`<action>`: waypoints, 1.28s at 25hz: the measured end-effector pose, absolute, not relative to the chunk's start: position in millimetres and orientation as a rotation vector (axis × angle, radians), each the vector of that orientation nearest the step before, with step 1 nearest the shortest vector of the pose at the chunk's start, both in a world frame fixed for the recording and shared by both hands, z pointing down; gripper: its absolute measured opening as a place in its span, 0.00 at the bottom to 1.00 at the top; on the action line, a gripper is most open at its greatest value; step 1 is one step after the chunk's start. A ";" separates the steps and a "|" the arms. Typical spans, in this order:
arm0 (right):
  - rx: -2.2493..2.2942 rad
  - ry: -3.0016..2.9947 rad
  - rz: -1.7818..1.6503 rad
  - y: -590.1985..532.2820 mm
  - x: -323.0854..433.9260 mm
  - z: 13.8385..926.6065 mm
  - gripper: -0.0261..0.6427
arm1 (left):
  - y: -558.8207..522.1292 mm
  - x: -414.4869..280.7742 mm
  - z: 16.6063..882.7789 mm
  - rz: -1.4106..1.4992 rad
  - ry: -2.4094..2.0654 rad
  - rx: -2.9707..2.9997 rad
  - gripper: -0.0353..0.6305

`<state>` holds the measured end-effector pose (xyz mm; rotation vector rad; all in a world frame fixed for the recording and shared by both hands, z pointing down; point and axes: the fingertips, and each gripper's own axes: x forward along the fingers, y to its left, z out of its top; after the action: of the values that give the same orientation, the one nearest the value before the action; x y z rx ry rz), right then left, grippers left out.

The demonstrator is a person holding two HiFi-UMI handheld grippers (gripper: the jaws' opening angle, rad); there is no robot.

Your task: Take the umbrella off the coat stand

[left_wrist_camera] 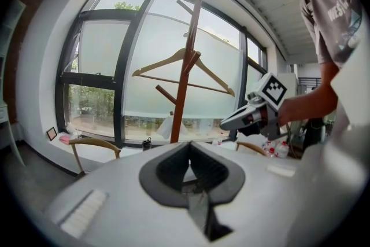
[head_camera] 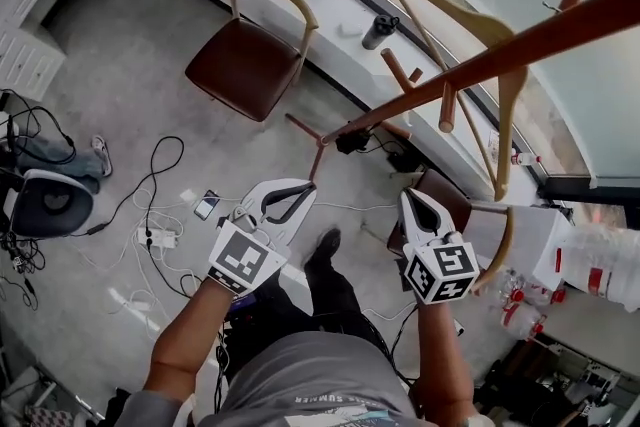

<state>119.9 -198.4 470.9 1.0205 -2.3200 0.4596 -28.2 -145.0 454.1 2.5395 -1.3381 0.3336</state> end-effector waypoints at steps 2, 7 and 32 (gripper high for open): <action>1.006 -2.317 0.467 -203.8 117.4 481.1 0.04 | -148.7 -28.4 459.7 0.333 -1.348 2.528 0.06; 0.986 -2.309 0.479 -218.0 113.5 504.6 0.04 | -155.6 -27.3 471.4 0.336 -1.356 2.516 0.06; 0.962 -2.220 0.519 -278.7 125.5 618.8 0.10 | -182.9 -20.3 547.3 0.400 -1.333 2.441 0.06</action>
<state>125.5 -278.7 618.8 0.9618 -2.2196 0.5192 -20.3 -182.9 547.3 2.4415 -1.3334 0.4004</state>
